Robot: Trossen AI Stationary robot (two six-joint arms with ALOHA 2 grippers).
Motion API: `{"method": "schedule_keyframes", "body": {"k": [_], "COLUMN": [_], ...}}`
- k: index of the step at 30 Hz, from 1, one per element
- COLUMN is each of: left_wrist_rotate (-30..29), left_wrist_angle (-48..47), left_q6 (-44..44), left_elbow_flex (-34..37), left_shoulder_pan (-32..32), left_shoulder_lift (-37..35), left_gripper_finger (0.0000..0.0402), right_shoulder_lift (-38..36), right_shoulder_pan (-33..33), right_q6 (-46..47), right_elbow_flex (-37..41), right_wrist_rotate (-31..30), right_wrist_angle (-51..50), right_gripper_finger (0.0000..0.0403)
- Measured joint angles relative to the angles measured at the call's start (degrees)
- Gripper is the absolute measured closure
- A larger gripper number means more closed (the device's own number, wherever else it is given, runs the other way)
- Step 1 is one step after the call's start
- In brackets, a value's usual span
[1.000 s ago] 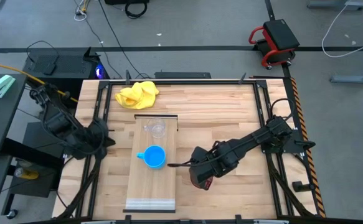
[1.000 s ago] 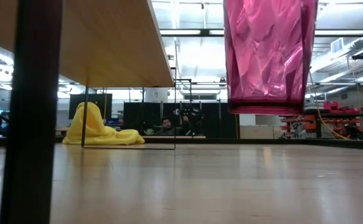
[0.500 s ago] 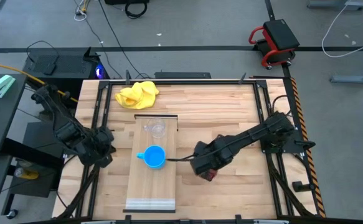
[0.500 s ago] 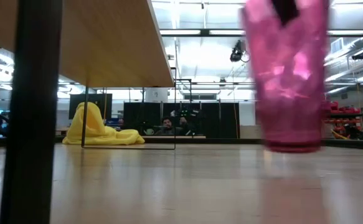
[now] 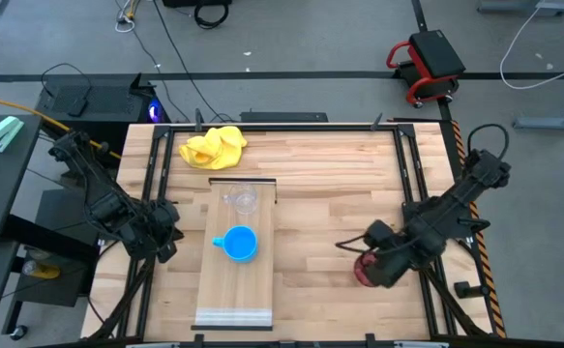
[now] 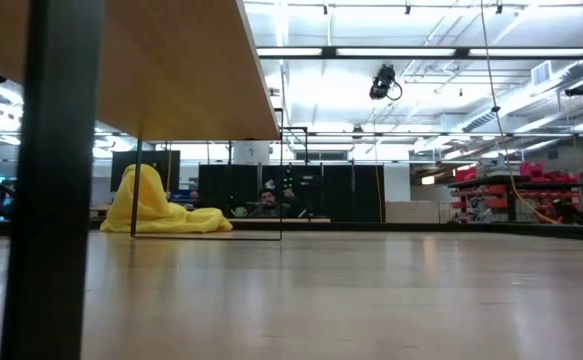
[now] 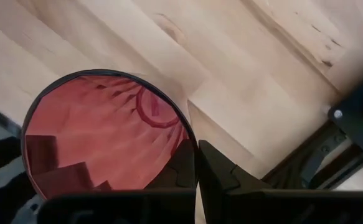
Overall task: Stack small to large cups/mugs on shelf
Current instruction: Move the red cup to the bottom right on the shelf
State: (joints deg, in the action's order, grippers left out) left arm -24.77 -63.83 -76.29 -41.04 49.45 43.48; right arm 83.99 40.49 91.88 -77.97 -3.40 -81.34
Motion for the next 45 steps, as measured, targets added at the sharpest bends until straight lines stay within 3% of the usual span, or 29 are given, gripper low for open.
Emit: {"method": "schedule_keyframes", "body": {"k": [45], "left_wrist_rotate": [-0.5], "left_wrist_angle": [5.3], "left_q6": [1.1], "left_elbow_flex": [0.0], "left_shoulder_pan": [0.0], "left_shoulder_lift": [3.8], "left_gripper_finger": [0.0335], "right_shoulder_lift": [0.4], "right_shoulder_pan": [0.9], "right_q6": [2.2], "right_elbow_flex": [2.8], "right_wrist_rotate": [-3.9], "right_wrist_angle": [3.3], "right_gripper_finger": [0.038]}}
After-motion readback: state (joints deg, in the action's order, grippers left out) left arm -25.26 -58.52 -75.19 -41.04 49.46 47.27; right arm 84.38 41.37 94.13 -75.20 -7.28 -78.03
